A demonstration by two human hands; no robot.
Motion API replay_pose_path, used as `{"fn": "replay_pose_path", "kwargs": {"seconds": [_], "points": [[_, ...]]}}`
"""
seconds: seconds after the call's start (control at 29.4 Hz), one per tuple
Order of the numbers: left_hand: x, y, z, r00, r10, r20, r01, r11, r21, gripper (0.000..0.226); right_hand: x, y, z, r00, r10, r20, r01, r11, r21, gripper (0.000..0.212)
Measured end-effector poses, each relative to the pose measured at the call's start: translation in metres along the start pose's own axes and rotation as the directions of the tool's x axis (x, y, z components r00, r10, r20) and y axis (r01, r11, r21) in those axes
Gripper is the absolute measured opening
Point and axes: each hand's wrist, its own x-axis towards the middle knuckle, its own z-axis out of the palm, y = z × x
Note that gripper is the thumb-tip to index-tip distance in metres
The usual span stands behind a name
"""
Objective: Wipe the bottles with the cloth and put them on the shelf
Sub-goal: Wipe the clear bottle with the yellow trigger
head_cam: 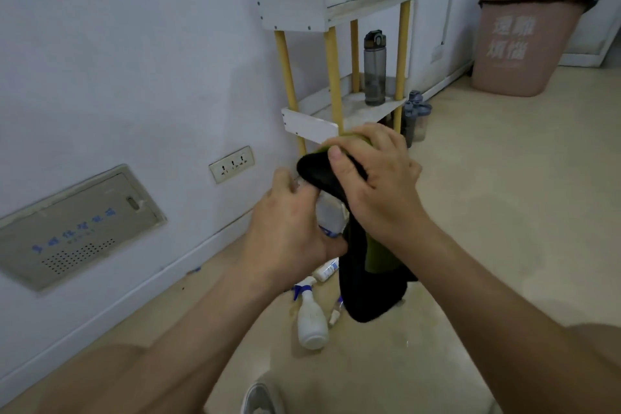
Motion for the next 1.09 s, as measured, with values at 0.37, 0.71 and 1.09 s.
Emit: {"fn": "replay_pose_path", "kwargs": {"seconds": [0.37, 0.71, 1.09], "points": [[-0.026, 0.005, 0.012, 0.998, 0.045, 0.054, -0.05, 0.993, 0.108, 0.077, 0.027, 0.054, -0.014, 0.882, 0.462, -0.093, -0.383, 0.816, 0.432, 0.046], [-0.019, 0.009, 0.01, 0.957, -0.227, 0.182, 0.238, 0.97, -0.044, 0.079, 0.019, 0.023, -0.043, 0.834, 0.208, -0.512, -0.019, 0.937, 0.35, 0.019], [-0.035, 0.023, 0.007, 0.998, 0.022, -0.066, -0.026, 0.998, -0.064, 0.074, 0.017, 0.041, -0.029, 0.883, 0.464, -0.064, -0.37, 0.775, 0.512, 0.032]]}}
